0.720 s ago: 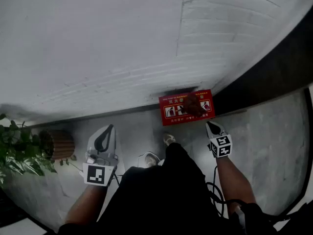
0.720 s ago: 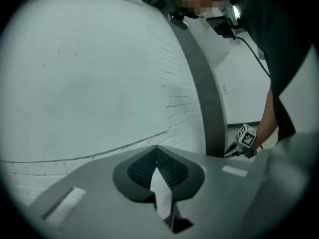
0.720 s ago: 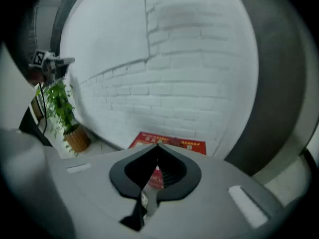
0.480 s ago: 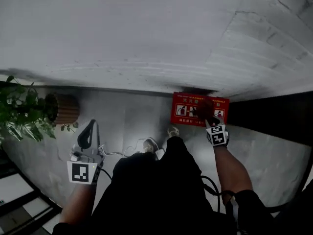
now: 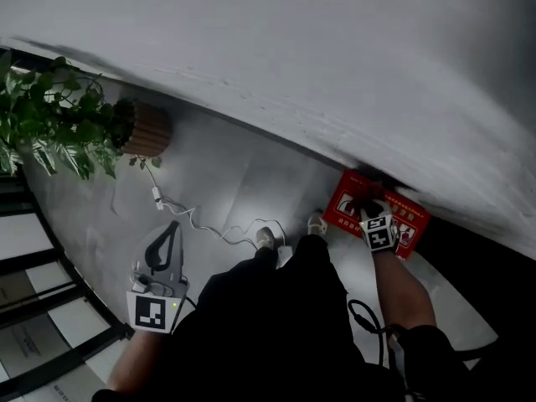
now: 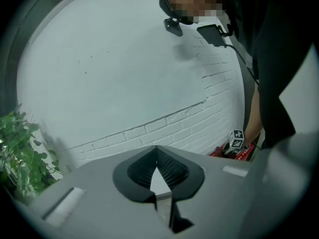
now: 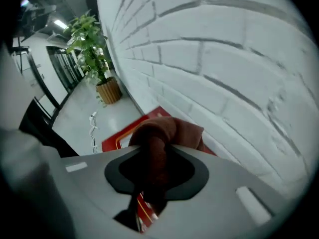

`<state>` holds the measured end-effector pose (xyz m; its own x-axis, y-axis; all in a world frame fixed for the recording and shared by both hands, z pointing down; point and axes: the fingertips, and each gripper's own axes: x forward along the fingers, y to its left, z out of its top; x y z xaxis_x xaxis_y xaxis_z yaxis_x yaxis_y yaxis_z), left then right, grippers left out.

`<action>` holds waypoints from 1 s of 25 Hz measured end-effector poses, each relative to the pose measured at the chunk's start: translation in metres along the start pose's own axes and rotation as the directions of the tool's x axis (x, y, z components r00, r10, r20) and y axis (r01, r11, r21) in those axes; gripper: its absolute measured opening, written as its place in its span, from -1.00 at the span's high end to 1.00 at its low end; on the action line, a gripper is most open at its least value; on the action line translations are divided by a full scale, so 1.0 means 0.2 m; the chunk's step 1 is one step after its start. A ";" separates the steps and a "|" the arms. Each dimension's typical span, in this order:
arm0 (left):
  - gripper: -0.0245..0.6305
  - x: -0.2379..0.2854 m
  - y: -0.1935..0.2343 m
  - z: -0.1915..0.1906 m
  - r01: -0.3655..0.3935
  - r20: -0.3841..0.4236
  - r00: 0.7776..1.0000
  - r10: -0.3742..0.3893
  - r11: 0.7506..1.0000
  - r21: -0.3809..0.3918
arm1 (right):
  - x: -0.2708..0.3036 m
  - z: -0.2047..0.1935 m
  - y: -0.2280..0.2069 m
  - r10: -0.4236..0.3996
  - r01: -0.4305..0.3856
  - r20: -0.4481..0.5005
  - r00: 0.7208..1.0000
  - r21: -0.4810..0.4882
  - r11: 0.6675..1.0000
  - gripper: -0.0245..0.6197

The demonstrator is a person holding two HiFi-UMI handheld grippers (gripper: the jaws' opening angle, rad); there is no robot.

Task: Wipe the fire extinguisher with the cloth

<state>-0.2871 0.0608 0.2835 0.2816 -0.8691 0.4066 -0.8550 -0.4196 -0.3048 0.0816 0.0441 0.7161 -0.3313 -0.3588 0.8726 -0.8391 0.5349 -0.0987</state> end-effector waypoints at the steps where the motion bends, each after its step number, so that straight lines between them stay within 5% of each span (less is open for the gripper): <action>1: 0.93 -0.03 0.00 -0.03 -0.010 -0.013 1.000 0.010 1.000 -0.006 | 0.05 0.09 0.05 0.028 -0.028 0.030 0.999 -0.021 0.999 0.64; 4: 0.93 -0.14 0.10 -0.15 -0.108 -0.090 0.991 0.103 0.993 -0.053 | 0.21 0.31 0.18 0.101 -0.097 0.042 0.994 -0.087 0.991 0.64; 9: 0.93 -0.24 0.28 -0.16 -0.231 -0.114 0.968 0.224 0.972 -0.053 | 0.41 0.31 0.19 0.176 -0.184 -0.138 0.975 -0.051 0.982 0.66; 13: 0.93 -0.19 0.26 -0.14 -0.185 -0.095 0.979 0.182 0.982 -0.030 | 0.36 0.30 0.13 0.112 -0.131 -0.157 0.981 -0.114 0.985 0.67; 17: 0.93 -0.04 0.21 -0.10 -0.123 -0.081 0.989 0.120 0.992 -0.041 | 0.25 0.16 -0.01 0.096 -0.095 -0.134 0.986 0.012 0.995 0.68; 25: 0.93 0.26 0.10 0.03 0.021 0.007 1.000 -0.020 1.000 -0.017 | -0.15 -0.35 -0.49 -0.080 0.115 -0.179 0.981 0.196 0.974 0.68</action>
<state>-0.2867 0.0060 0.2937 0.3022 -0.8623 0.4063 -0.8563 -0.4329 -0.2817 0.2042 0.0563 0.7330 -0.1811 -0.2577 0.9491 -0.9398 0.3297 -0.0898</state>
